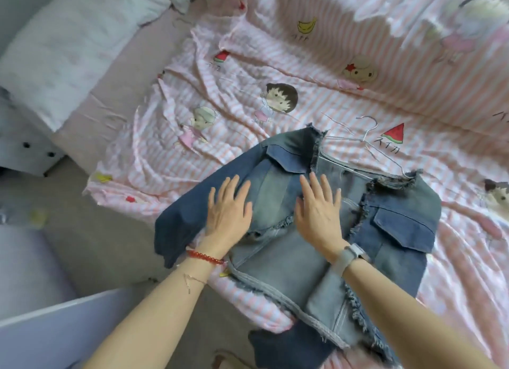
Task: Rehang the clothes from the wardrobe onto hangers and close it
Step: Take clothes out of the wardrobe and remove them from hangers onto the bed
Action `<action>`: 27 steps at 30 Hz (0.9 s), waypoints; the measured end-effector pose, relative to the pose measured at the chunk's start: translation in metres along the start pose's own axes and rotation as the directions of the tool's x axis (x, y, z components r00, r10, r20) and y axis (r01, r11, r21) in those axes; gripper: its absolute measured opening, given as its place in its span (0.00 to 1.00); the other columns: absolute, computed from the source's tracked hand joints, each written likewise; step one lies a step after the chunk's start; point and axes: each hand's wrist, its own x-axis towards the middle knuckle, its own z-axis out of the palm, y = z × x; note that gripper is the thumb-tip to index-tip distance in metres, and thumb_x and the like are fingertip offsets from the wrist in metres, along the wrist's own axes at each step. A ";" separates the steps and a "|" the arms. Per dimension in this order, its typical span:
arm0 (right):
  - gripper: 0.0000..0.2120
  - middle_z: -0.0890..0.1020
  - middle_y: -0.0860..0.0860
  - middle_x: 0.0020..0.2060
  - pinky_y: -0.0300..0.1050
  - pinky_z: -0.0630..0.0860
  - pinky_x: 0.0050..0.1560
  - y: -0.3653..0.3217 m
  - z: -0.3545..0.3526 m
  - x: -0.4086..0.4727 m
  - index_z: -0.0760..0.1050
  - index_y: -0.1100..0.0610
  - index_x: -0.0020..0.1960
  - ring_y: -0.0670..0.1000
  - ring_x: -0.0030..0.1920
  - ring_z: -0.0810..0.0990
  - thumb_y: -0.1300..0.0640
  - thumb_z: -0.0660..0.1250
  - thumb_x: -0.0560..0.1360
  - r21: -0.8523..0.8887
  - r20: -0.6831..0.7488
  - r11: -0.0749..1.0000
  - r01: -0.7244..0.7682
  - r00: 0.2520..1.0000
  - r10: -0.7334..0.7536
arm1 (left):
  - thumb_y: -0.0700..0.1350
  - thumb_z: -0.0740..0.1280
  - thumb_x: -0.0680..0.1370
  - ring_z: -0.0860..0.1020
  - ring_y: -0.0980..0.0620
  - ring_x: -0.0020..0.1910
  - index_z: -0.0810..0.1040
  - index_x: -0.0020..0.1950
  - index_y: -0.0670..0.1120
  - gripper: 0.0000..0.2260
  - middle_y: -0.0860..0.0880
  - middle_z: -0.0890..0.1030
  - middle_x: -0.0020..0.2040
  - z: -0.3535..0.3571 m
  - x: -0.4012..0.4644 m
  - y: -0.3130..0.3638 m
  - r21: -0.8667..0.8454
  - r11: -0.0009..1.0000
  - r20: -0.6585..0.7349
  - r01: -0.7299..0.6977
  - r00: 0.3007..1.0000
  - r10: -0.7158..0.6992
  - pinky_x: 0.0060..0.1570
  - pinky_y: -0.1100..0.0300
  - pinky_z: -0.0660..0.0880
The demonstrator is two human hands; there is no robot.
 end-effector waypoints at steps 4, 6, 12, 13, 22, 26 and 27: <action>0.23 0.61 0.53 0.72 0.59 0.47 0.71 -0.099 -0.001 -0.049 0.58 0.55 0.73 0.55 0.74 0.53 0.55 0.53 0.79 0.012 0.077 0.973 0.230 0.970 -0.230 | 0.47 0.57 0.79 0.59 0.48 0.72 0.62 0.73 0.47 0.22 0.46 0.63 0.73 -0.058 -0.085 -0.077 0.011 0.980 -0.132 0.200 0.972 -0.197 0.70 0.48 0.52; 0.22 0.62 0.53 0.72 0.57 0.49 0.72 -0.154 0.002 -0.080 0.58 0.56 0.73 0.55 0.74 0.54 0.55 0.52 0.79 0.018 0.107 0.926 0.377 0.920 -0.376 | 0.46 0.58 0.79 0.60 0.49 0.72 0.63 0.72 0.46 0.21 0.46 0.65 0.72 -0.082 -0.139 -0.116 0.002 0.957 -0.190 0.289 0.940 -0.284 0.69 0.48 0.53; 0.21 0.68 0.51 0.69 0.52 0.55 0.70 -0.317 0.036 -0.204 0.64 0.57 0.70 0.53 0.71 0.60 0.57 0.57 0.77 0.117 0.193 0.648 0.753 0.622 -0.759 | 0.44 0.62 0.77 0.67 0.48 0.68 0.70 0.68 0.45 0.19 0.45 0.71 0.67 -0.117 -0.344 -0.215 -0.055 0.825 -0.342 0.562 0.766 -0.545 0.66 0.46 0.59; 0.20 0.70 0.53 0.67 0.52 0.58 0.69 -0.343 0.044 -0.227 0.66 0.58 0.69 0.55 0.71 0.63 0.58 0.58 0.76 0.145 0.196 0.569 0.810 0.540 -0.818 | 0.43 0.62 0.76 0.68 0.48 0.67 0.71 0.68 0.45 0.19 0.46 0.72 0.67 -0.119 -0.380 -0.229 -0.071 0.783 -0.355 0.618 0.717 -0.599 0.66 0.46 0.59; 0.21 0.66 0.51 0.70 0.44 0.55 0.69 -0.546 0.099 -0.407 0.62 0.55 0.71 0.50 0.72 0.59 0.57 0.55 0.79 0.303 0.226 -0.028 0.952 -0.101 -0.969 | 0.41 0.66 0.74 0.71 0.44 0.64 0.75 0.62 0.43 0.16 0.42 0.74 0.63 -0.173 -0.650 -0.316 -0.215 0.306 -0.539 0.927 0.149 -0.829 0.63 0.43 0.64; 0.19 0.71 0.52 0.66 0.46 0.62 0.65 -0.626 0.110 -0.461 0.65 0.56 0.69 0.52 0.68 0.66 0.58 0.55 0.78 0.389 0.182 -0.154 0.908 -0.240 -0.953 | 0.43 0.64 0.75 0.69 0.46 0.66 0.74 0.63 0.44 0.16 0.43 0.73 0.65 -0.211 -0.715 -0.341 -0.236 0.179 -0.610 0.955 -0.002 -0.792 0.62 0.46 0.63; 0.19 0.71 0.52 0.66 0.47 0.64 0.63 -0.647 0.112 -0.473 0.66 0.56 0.69 0.54 0.66 0.68 0.58 0.55 0.78 0.419 0.166 -0.180 0.890 -0.270 -0.948 | 0.43 0.64 0.75 0.69 0.45 0.66 0.75 0.63 0.44 0.16 0.43 0.73 0.65 -0.221 -0.728 -0.349 -0.242 0.149 -0.633 0.959 -0.040 -0.773 0.61 0.46 0.64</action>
